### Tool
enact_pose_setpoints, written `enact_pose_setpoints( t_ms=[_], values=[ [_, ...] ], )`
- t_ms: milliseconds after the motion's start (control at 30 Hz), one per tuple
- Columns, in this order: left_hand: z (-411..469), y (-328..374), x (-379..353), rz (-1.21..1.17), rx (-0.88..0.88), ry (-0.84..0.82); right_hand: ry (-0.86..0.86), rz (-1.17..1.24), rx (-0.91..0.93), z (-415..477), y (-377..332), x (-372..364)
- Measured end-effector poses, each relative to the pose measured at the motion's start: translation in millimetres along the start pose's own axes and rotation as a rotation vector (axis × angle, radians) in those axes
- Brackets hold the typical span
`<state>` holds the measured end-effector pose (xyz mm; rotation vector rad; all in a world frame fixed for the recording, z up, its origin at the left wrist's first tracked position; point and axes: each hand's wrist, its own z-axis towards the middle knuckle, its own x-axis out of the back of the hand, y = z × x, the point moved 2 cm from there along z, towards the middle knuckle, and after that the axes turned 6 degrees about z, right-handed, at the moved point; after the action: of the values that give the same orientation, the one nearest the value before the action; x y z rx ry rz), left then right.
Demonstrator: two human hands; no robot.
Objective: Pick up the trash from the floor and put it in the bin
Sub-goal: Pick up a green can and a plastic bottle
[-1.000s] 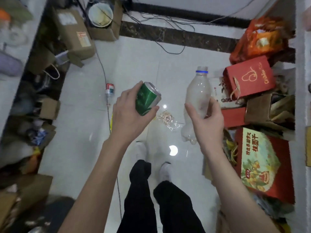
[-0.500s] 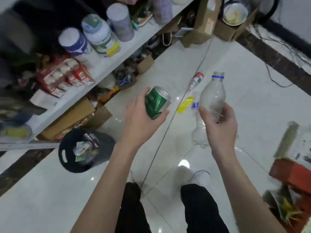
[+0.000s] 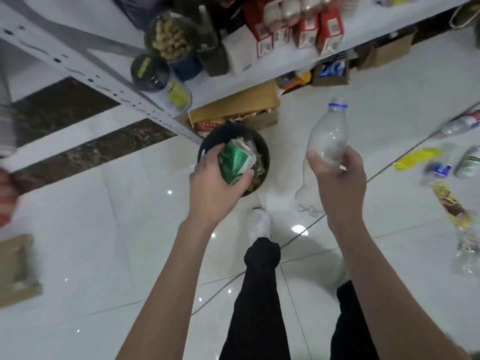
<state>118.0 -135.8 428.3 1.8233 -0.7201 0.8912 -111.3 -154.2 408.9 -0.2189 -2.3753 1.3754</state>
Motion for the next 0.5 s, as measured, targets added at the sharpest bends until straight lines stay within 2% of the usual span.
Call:
enact_pose_setpoints(
  t_ms=[233,500],
  values=[
    [29,-71,-2,-0.033,0.147,-0.056,-0.067,-0.152,0.016,-3,24,-65],
    [43,-113,25,-0.063,0.189,0.037,-0.113,-0.183,0.019,-6,27,-128]
  ],
)
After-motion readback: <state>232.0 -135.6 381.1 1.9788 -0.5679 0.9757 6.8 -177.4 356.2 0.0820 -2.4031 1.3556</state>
